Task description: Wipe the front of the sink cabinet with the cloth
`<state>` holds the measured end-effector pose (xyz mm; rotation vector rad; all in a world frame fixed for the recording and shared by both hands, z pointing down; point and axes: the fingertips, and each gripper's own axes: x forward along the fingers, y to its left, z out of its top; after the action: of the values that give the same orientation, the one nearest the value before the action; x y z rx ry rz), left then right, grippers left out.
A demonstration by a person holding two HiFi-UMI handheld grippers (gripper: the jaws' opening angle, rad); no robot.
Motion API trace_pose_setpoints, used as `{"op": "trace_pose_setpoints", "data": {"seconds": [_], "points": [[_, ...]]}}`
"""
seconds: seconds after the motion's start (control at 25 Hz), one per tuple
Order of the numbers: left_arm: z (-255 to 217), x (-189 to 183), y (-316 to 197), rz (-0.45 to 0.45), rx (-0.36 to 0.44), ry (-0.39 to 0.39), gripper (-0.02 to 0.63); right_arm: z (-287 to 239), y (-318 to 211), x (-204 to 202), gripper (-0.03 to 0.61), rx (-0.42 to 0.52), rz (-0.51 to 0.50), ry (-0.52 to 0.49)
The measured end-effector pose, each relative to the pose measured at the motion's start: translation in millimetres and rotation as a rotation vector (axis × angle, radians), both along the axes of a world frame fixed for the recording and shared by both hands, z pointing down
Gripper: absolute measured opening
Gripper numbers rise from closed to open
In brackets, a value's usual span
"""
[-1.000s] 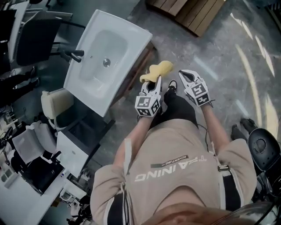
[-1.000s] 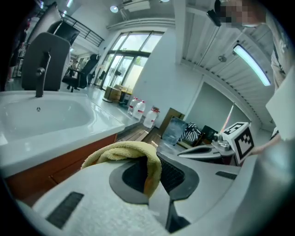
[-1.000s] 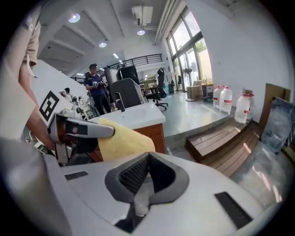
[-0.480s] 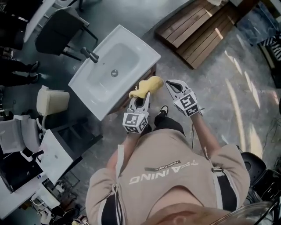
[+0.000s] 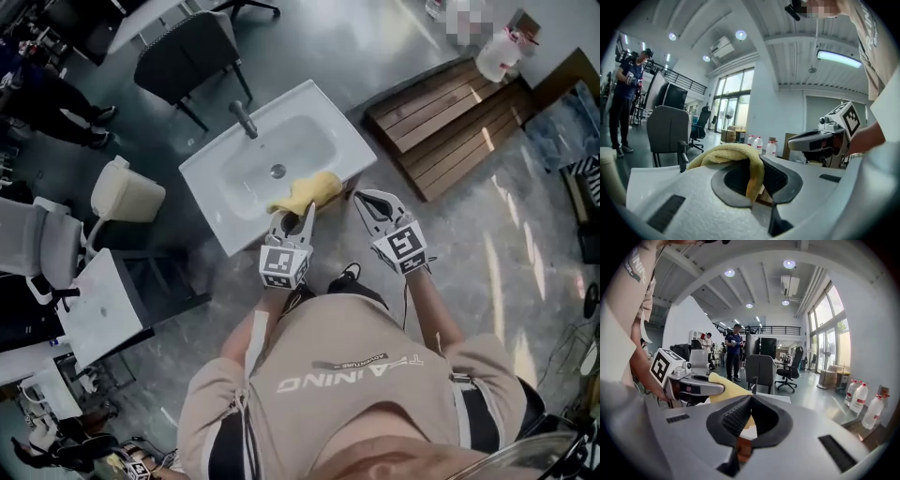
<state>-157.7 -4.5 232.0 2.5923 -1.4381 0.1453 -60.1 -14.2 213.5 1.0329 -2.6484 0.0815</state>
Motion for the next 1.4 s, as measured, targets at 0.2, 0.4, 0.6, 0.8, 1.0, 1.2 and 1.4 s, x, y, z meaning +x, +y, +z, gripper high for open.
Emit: {"op": "trace_pose_setpoints", "data": {"seconds": [0.2,0.4,0.6,0.8,1.0,1.2,1.4], "points": [[-29.1,-39.6,-10.8,-0.068,0.033,0.052,0.043,-32.6,-5.5,-36.4,0.011,0.06,-0.029,-0.025],[-50.5,-84.1,-17.4,-0.138,0.062,0.041,0.043,-55.5,-10.7,-78.1,0.012,0.098,-0.087,-0.049],[-71.4,-128.5,-16.6,-0.216,0.082,0.078,0.043,-64.1,-8.4,-118.8,0.012,0.102,-0.158,-0.064],[-85.0,-155.4,-8.6,-0.278,0.096,0.038,0.043,-72.0,-5.3,-136.5,0.012,0.091,-0.188,-0.099],[-83.5,-183.7,2.4,-0.351,0.086,0.014,0.043,-74.0,-11.5,-141.8,0.012,0.052,-0.161,-0.148],[-84.6,-200.2,14.9,-0.395,0.086,0.046,0.043,-70.4,-7.8,-139.4,0.011,0.027,-0.154,-0.159],[-81.5,-206.7,22.8,-0.391,0.079,0.047,0.043,-70.8,6.1,-139.8,0.012,0.05,-0.148,-0.137]]}}
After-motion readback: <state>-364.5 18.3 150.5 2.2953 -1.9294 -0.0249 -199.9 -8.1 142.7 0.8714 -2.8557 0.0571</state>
